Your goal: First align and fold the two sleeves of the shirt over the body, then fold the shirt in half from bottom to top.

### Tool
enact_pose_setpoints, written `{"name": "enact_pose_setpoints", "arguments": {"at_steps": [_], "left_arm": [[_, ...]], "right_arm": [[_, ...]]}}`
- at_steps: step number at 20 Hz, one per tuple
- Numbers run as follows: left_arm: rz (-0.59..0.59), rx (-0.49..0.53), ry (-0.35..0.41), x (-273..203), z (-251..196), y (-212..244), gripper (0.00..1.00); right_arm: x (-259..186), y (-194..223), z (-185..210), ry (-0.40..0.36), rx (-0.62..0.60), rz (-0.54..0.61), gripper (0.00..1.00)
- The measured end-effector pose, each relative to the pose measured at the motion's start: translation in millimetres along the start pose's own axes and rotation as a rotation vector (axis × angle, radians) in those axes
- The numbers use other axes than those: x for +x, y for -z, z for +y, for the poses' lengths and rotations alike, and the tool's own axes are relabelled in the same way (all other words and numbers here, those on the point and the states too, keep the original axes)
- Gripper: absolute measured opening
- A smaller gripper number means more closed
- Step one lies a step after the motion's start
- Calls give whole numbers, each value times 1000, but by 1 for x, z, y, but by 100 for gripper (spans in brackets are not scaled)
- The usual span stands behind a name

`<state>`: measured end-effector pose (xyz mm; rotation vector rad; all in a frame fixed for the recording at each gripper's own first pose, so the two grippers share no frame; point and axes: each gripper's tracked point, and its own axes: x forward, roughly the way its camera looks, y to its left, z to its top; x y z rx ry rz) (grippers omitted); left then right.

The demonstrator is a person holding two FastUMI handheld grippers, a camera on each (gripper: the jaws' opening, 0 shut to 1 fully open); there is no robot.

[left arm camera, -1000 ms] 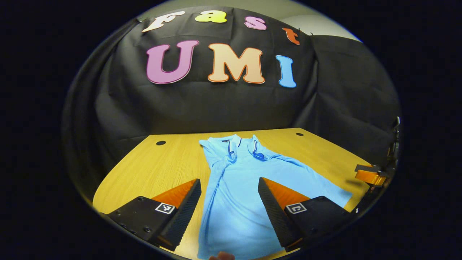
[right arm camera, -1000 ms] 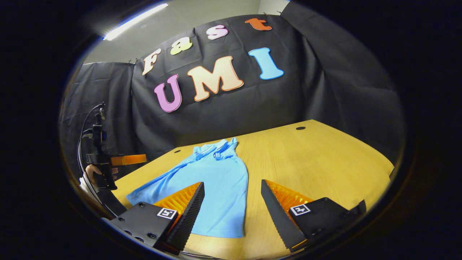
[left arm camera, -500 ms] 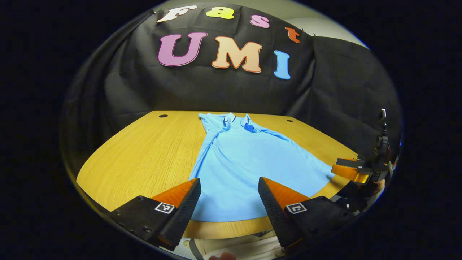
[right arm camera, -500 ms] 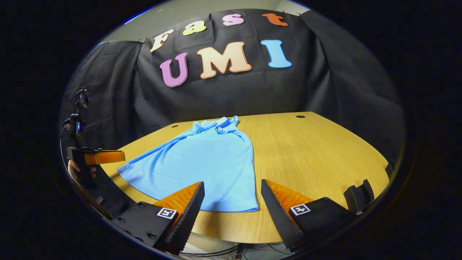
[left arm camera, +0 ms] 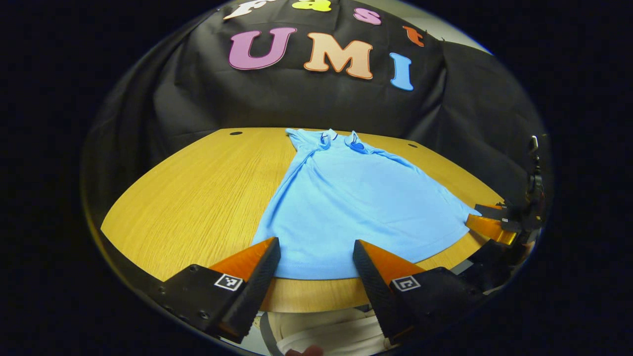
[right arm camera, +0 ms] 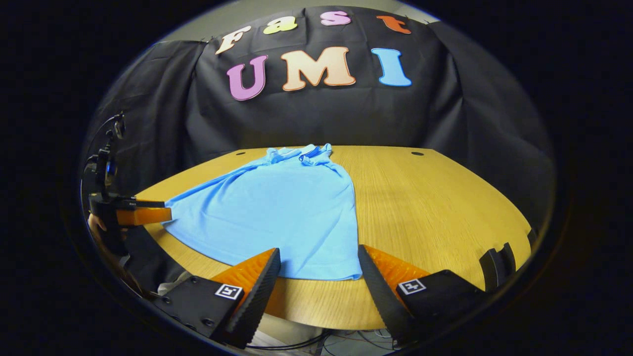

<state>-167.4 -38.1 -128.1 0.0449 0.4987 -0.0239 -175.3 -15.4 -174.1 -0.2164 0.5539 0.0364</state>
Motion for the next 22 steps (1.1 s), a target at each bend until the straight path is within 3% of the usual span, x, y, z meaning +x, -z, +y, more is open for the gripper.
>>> {"name": "enact_pose_setpoints", "arguments": {"at_steps": [3, 5, 7, 8, 10, 11, 12, 14, 18, 22], "left_arm": [[-28, 62, 2, 3, -6, 1, 89], [-36, 49, 27, 4, -11, 1, 77], [-48, 22, 55, 7, -18, -1, 49], [-52, 9, 63, 9, -20, -2, 27], [-49, 26, 78, 10, -22, -2, 9], [-42, 25, 84, 9, -22, -1, 8], [-53, 16, 84, 9, -22, -3, 6], [-66, 14, 75, 8, -21, -3, 4], [-54, 17, 89, 9, -21, -6, 1], [-65, -9, 84, 13, -8, -31, 0]], "right_arm": [[3, -2, 6, -10, -5, 8, 97], [5, -1, 11, -27, 3, 13, 93], [5, -1, 20, -55, 11, 12, 77], [6, -1, 22, -64, 25, 9, 64], [8, -1, 30, -85, 37, 13, 32], [8, -1, 30, -88, 47, 12, 28], [8, -2, 31, -92, 44, 16, 16], [9, 1, 34, -96, 25, 33, 11], [6, -4, 41, -85, -57, 41, 5], [15, -25, 48, -114, -58, 43, 3]]}}
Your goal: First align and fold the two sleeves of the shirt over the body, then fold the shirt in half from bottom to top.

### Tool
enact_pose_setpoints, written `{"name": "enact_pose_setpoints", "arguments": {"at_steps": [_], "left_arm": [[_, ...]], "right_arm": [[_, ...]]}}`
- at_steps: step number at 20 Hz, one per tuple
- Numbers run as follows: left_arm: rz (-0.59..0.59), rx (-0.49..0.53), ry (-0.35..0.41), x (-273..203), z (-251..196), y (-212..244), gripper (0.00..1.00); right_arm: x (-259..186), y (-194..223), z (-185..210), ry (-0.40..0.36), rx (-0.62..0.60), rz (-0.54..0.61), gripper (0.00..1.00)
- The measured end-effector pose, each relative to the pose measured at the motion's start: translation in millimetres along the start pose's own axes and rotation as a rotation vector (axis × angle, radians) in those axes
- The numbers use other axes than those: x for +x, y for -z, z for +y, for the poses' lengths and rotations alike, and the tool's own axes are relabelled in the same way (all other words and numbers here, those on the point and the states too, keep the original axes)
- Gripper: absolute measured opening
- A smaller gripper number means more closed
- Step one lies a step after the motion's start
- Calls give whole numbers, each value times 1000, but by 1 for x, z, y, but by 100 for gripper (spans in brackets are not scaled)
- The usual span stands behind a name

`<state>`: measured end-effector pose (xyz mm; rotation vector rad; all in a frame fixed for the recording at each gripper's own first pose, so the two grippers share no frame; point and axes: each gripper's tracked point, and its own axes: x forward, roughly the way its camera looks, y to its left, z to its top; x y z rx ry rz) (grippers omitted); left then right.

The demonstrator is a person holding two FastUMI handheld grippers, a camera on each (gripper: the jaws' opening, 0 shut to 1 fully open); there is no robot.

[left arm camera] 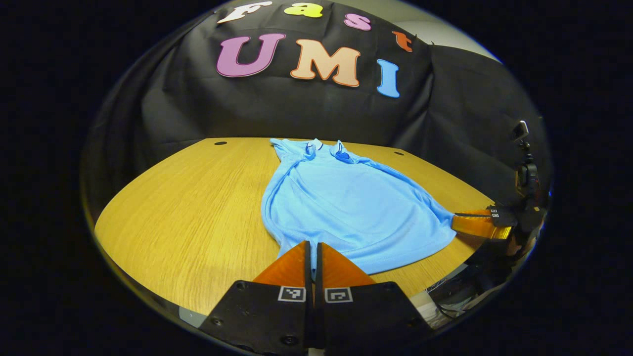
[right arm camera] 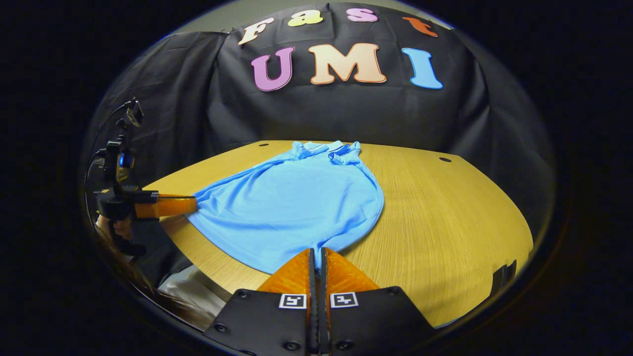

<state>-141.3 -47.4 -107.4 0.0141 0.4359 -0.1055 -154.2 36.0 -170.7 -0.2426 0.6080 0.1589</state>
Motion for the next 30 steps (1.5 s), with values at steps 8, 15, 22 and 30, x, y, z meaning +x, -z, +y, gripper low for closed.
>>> {"name": "enact_pose_setpoints", "arguments": {"at_steps": [8, 15, 22, 30], "left_arm": [[-60, 25, 24, 49, 25, -85, 0], [-83, -12, 32, 127, 54, -153, 0], [-122, -11, -21, 217, 85, -215, 0], [-146, -91, -102, 323, 120, -245, 0]], "right_arm": [[64, -79, -16, 41, -45, 11, 3], [149, -153, -50, 108, 59, 14, 3], [243, -215, -89, 152, 183, 0, 3], [357, -242, -136, 264, 297, -31, 3]]}}
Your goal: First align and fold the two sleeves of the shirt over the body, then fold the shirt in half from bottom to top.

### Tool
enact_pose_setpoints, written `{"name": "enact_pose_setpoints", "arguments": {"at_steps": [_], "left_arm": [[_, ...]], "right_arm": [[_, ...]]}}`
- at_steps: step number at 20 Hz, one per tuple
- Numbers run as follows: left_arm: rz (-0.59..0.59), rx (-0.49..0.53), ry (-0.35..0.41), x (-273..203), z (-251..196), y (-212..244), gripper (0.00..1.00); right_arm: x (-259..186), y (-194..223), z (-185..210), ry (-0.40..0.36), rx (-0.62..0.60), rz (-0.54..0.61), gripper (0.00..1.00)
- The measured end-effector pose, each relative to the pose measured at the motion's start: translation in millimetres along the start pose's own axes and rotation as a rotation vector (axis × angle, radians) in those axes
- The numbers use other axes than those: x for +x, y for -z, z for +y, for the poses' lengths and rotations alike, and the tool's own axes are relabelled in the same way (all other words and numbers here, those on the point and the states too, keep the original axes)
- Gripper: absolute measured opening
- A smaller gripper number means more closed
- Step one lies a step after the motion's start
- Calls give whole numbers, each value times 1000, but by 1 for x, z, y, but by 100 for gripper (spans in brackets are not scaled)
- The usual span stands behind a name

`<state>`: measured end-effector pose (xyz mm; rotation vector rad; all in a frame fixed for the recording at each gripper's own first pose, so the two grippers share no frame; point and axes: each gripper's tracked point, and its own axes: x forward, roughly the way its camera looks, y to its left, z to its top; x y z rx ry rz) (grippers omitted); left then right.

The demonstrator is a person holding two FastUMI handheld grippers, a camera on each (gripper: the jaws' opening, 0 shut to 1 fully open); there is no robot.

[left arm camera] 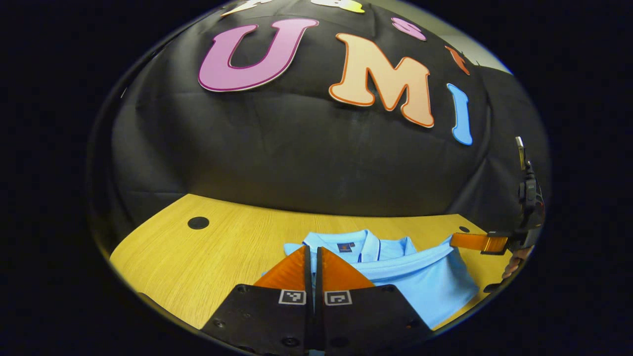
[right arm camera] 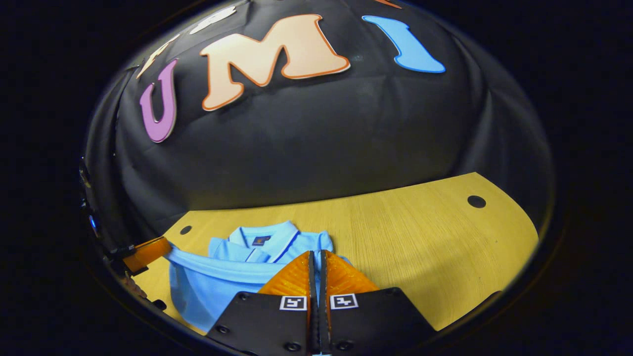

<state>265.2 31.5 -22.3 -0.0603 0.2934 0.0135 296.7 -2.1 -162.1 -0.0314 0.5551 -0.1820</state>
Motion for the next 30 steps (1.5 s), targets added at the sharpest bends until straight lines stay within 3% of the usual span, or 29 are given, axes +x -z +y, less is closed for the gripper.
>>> {"name": "enact_pose_setpoints", "arguments": {"at_steps": [6, 11, 13, 14, 15, 18, 21, 22, 23, 24, 30], "left_arm": [[48, 40, -46, 61, 10, 18, 0], [57, 113, -99, 70, 20, 19, 2], [54, 113, -103, 65, 21, 15, 13], [54, 109, -103, 62, 22, 13, 32], [54, 109, -112, 57, 25, 11, 48], [32, 81, -144, 41, 33, -1, 95], [-4, 2, -131, 12, 32, -15, 95], [-25, -6, -125, 2, 31, -20, 96], [-48, -6, -122, -11, 30, -25, 95], [-71, -1, -120, -24, 29, -28, 95], [-112, 12, -64, -107, 6, -10, 95]], "right_arm": [[59, 4, -7, 37, 110, 12, 3], [70, 15, -15, 66, 127, 31, 4], [67, 10, -15, 67, 126, 17, 11], [66, 6, -13, 63, 129, 6, 14], [62, 2, -8, 49, 139, -1, 22], [47, -11, -5, 35, 146, -43, 96], [12, -23, -5, 2, 113, -89, 98], [-2, -24, -5, -12, 96, -98, 94], [-18, -24, -8, -21, 80, -111, 98], [-34, -25, -9, -29, 67, -132, 94], [-126, 0, -11, -101, 20, -203, 98]]}}
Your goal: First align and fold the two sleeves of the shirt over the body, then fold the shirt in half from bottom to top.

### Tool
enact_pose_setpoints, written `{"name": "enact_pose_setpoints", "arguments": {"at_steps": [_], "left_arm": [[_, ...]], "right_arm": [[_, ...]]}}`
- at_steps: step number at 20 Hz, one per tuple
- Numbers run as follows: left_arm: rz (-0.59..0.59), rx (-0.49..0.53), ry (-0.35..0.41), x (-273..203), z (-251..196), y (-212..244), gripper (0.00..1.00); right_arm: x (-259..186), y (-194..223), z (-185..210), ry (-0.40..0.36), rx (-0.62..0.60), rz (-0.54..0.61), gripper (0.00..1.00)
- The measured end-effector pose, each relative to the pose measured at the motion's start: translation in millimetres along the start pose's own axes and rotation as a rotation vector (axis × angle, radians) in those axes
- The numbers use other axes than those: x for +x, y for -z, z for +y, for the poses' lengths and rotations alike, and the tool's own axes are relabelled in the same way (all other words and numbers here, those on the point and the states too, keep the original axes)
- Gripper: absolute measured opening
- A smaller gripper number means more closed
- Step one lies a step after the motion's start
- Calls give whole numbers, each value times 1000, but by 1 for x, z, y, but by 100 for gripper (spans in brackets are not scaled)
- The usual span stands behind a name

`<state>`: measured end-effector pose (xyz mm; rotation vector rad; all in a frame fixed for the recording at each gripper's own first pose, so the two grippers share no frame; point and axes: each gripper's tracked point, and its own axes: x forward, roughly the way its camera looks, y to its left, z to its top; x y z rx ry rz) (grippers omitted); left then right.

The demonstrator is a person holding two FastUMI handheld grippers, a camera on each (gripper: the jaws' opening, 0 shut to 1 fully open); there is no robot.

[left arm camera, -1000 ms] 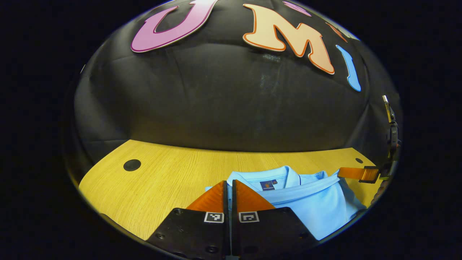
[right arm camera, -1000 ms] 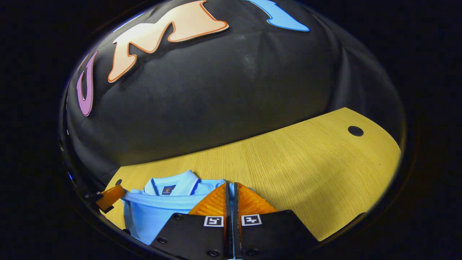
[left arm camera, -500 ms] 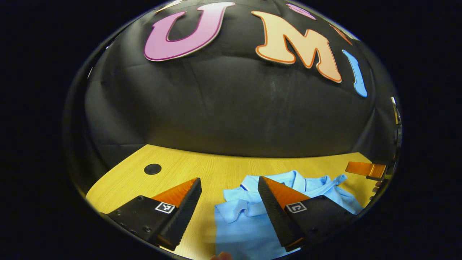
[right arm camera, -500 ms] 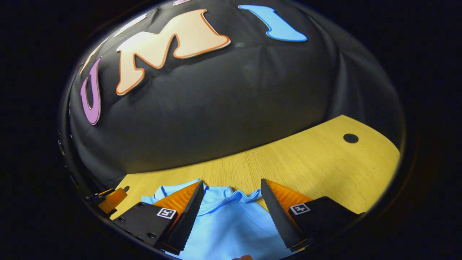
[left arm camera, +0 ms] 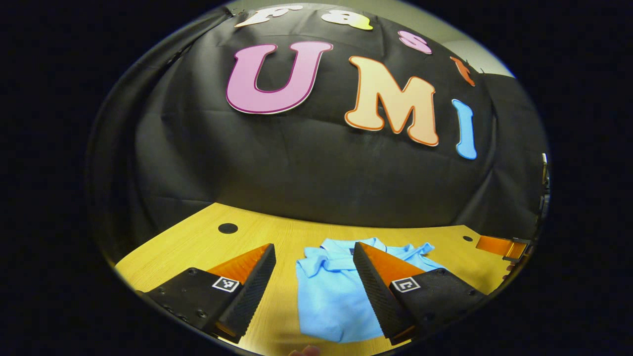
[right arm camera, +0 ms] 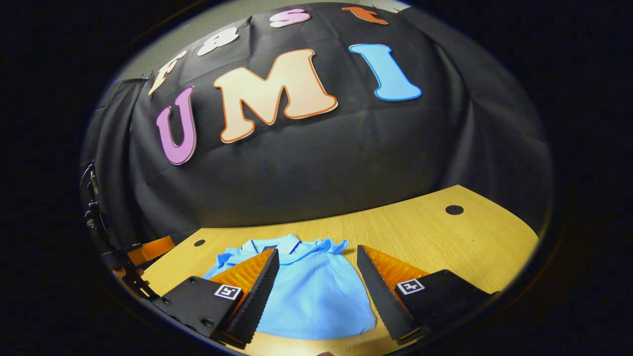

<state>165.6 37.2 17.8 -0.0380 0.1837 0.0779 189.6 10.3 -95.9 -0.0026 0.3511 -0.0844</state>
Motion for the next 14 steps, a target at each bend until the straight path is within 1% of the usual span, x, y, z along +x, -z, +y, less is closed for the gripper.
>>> {"name": "enact_pose_setpoints", "arguments": {"at_steps": [1, 4, 5, 7, 11, 14], "left_arm": [[0, 6, 13, -15, -12, 8, 95], [-24, 44, 46, -49, -26, 20, 95], [-22, 62, 50, -59, -20, 24, 95], [-17, 79, 72, -78, -32, 36, 95], [-55, 84, 131, -109, -54, 44, 95], [-81, 109, 181, -126, -71, 46, 94]], "right_arm": [[-14, 8, 1, -13, -7, 1, 98], [-54, 23, 3, -32, -29, -25, 98], [-66, 29, 7, -45, -39, -39, 98], [-87, 37, 13, -65, -68, -67, 98], [-125, 44, 23, -110, -96, -135, 98], [-145, 44, 25, -135, -112, -177, 98]]}}
